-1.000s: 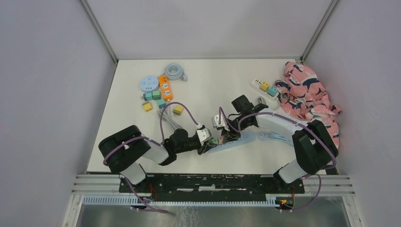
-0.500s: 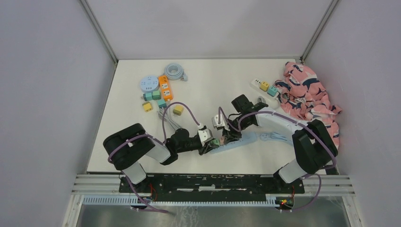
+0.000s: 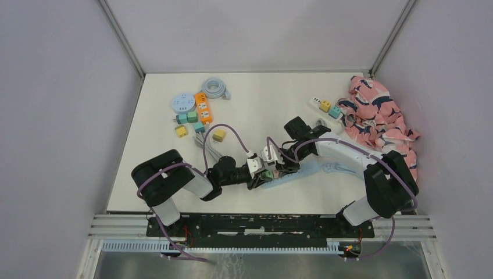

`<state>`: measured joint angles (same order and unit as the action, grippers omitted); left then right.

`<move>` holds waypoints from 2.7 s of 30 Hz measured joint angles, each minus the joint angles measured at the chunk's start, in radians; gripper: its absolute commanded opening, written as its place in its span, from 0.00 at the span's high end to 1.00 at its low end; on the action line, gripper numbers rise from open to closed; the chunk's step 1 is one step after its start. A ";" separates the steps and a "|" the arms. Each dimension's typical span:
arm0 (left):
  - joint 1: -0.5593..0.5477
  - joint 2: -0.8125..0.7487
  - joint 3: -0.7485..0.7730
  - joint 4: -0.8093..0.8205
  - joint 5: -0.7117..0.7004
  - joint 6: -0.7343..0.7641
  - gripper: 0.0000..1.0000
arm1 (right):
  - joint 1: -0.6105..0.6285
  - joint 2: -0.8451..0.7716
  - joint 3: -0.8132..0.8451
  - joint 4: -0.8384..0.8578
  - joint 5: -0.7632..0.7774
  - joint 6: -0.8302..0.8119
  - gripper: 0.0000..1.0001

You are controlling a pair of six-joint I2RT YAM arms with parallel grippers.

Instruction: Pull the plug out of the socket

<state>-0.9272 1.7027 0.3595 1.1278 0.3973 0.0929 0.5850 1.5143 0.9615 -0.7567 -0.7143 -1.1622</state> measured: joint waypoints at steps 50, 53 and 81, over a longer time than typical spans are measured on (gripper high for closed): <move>0.002 -0.026 -0.004 -0.107 -0.072 -0.107 0.24 | -0.094 -0.032 0.180 -0.197 -0.184 0.109 0.99; 0.005 -0.066 -0.019 -0.127 -0.103 -0.127 0.19 | -0.098 -0.032 0.183 -0.200 -0.194 0.130 0.99; 0.011 -0.829 -0.088 -0.608 -0.423 -0.359 0.00 | -0.187 0.075 0.265 0.008 -0.401 0.806 0.98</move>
<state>-0.9157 0.8738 0.2714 0.5198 -0.0261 -0.2657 0.3977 1.5894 1.2263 -0.7483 -1.1156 -0.3561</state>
